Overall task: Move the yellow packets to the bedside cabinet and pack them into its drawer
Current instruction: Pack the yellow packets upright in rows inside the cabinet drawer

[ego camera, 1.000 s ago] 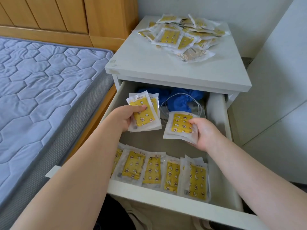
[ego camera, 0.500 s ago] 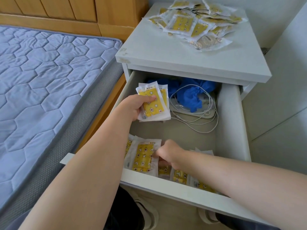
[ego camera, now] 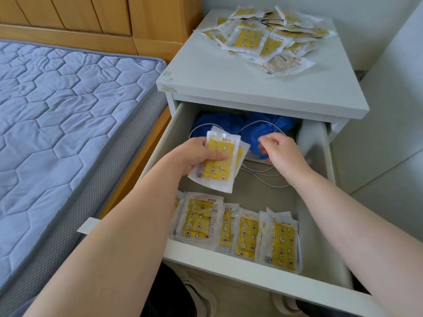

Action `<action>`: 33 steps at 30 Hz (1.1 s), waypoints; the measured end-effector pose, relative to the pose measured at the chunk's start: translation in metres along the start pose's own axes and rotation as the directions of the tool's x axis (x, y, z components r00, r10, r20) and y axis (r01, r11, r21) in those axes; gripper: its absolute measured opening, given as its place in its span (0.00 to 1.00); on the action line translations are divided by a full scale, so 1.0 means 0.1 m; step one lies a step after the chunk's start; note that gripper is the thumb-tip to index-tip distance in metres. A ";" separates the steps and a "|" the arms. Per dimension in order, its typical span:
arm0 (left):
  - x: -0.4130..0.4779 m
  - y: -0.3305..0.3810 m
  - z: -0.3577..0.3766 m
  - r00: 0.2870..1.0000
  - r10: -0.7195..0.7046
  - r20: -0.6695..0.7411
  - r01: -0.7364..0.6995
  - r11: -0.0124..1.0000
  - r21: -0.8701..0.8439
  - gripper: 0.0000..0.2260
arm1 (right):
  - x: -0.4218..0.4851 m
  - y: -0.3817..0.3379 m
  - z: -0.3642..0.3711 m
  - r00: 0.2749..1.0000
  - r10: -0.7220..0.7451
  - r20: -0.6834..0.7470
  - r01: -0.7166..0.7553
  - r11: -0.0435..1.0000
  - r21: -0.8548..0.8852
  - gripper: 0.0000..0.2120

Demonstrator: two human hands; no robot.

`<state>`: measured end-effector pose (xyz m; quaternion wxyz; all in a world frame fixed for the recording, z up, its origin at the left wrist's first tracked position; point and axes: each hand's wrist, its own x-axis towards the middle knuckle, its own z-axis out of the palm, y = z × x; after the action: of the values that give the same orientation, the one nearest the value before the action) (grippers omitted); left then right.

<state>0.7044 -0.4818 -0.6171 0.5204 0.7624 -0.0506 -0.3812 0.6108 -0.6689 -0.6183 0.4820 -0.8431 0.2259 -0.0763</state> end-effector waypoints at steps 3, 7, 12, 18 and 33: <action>-0.04 0.02 0.17 0.993 0.061 0.105 -0.078 0.982 0.172 0.18 | -0.01 -0.03 0.05 0.961 0.039 0.273 -0.101 0.971 0.217 0.14; -0.08 0.03 0.29 0.985 0.065 0.162 -0.114 0.942 0.316 0.19 | -0.08 -0.04 0.04 0.948 0.053 0.313 -0.096 0.988 0.122 0.02; -0.10 0.06 0.21 0.964 -0.043 0.264 -0.024 0.969 0.246 0.17 | -0.07 -0.04 -0.02 0.966 0.153 0.210 -0.182 0.976 0.123 0.02; -0.07 0.01 0.25 0.995 0.052 0.081 -0.081 0.907 0.412 0.11 | -0.08 -0.06 0.00 0.938 0.124 0.323 -0.156 0.985 0.075 0.02; -0.03 -0.44 0.08 0.942 -0.291 0.168 -0.040 0.399 0.916 0.26 | -0.11 0.05 0.16 0.816 0.377 0.439 -0.192 0.892 -0.408 0.14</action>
<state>0.6837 -0.4662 -0.6539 -0.0225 0.8553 -0.2697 -0.4419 0.6046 -0.6538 -0.6300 0.3746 -0.8598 0.2262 0.2631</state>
